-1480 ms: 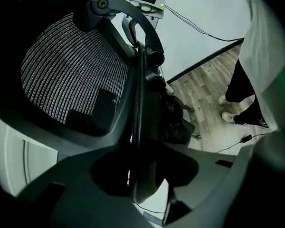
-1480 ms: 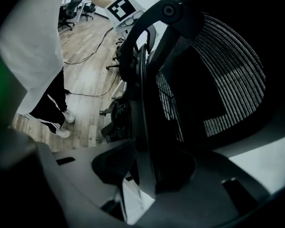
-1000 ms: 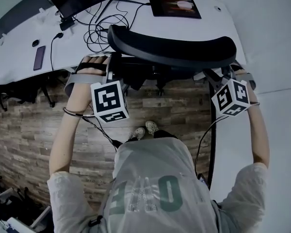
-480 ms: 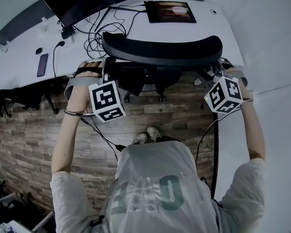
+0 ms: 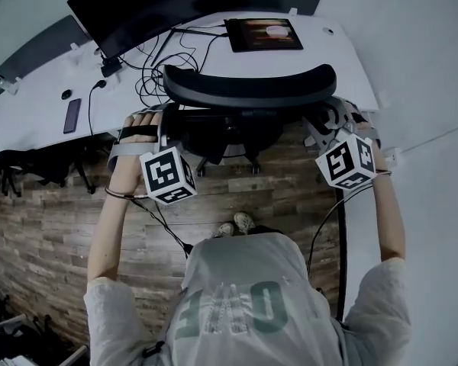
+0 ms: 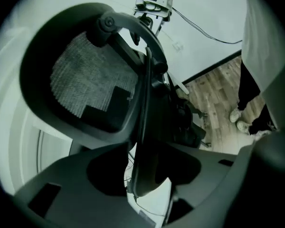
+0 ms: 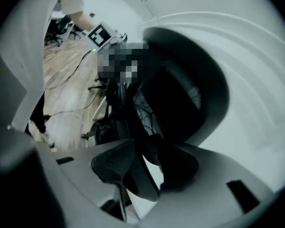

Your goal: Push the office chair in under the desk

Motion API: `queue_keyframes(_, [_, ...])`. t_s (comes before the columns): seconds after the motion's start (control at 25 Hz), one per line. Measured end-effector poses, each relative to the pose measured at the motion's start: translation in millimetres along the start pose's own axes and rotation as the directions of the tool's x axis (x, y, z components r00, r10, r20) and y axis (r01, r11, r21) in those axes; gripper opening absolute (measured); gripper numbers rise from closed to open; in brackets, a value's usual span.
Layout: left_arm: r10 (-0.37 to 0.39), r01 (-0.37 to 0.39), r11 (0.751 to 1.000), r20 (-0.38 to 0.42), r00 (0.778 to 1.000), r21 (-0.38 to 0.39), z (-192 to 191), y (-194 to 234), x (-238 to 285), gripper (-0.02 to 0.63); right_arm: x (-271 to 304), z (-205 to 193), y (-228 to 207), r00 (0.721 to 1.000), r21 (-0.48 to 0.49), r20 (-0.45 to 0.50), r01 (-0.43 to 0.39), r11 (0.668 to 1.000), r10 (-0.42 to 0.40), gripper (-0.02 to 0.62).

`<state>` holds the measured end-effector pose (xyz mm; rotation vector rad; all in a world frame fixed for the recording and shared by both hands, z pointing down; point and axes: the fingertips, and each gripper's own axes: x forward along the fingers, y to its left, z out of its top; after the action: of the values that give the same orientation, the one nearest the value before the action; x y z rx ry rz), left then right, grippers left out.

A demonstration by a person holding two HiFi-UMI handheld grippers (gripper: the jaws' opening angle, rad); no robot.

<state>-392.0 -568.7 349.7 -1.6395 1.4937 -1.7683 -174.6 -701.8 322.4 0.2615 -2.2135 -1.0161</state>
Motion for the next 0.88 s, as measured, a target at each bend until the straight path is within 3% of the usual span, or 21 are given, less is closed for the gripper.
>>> queue_keyframes(0.08, [0.079, -0.065, 0.983, 0.078, 0.994, -0.17, 6.2, 15.7, -25.4, 0.206, -19.5, 14.8, -14.8, 0.994, 0.092, 0.074, 0.069, 0.993, -0.075, 0.141])
queue_keyframes(0.12, [0.117, -0.079, 0.957, 0.124, 0.985, -0.28, 11.3, 22.5, -39.0, 0.206, -29.7, 23.0, -21.0, 0.988, 0.127, 0.105, 0.096, 0.987, -0.11, 0.141])
queue_keyframes(0.24, [0.257, -0.087, 0.822, 0.23, 0.939, -0.563, 29.0, 35.7, -75.6, 0.143, -61.3, 60.5, -38.0, 0.948, 0.246, 0.22, 0.172, 0.954, -0.228, 0.141])
queue_keyframes(0.28, [0.307, -0.088, 0.769, 0.245, 0.92, -0.633, 34.7, 37.3, -85.4, 0.099, -71.5, 72.5, -42.8, 0.919, 0.334, 0.265, 0.197, 0.922, -0.293, 0.14])
queue_keyframes(0.32, [0.346, -0.083, 0.72, 0.253, 0.904, -0.689, 41.4, 37.4, -93.3, 0.057, -81.2, 80.8, -47.0, 0.88, 0.444, 0.295, 0.219, 0.869, -0.372, 0.137])
queue_keyframes(0.4, [0.371, -0.037, 0.663, 0.286, 0.884, -0.748, 62.0, 31.2, -101.0, 0.019, -96.5, 81.7, -47.7, 0.814, 0.628, 0.277, 0.249, 0.737, -0.511, 0.106])
queue_keyframes(0.48, [0.35, 0.046, 0.626, 0.334, 0.875, -0.778, 85.2, 11.5, -98.8, 0.017, -100.9, 75.2, -29.4, 0.797, 0.737, 0.234, 0.229, 0.636, -0.557, 0.074])
queue_keyframes(0.6, [0.325, 0.1, 0.591, 0.35, 0.878, -0.8, 104.1, -20.2, -93.2, 0.017, -85.8, 74.1, 21.1, 0.842, 0.815, 0.221, 0.117, 0.567, -0.491, 0.037])
queue_keyframes(0.72, [0.299, 0.117, 0.572, 0.34, 0.892, -0.812, 110.1, -41.6, -89.7, 0.017, -70.7, 78.5, 58.3, 0.881, 0.822, 0.234, 0.047, 0.568, -0.412, 0.025])
queue_keyframes(0.88, [0.299, 0.114, 0.569, 0.334, 0.894, -0.814, 110.7, -46.7, -89.7, 0.017, -66.4, 90.4, 70.2, 0.886, 0.798, 0.281, -0.002, 0.602, -0.37, 0.025])
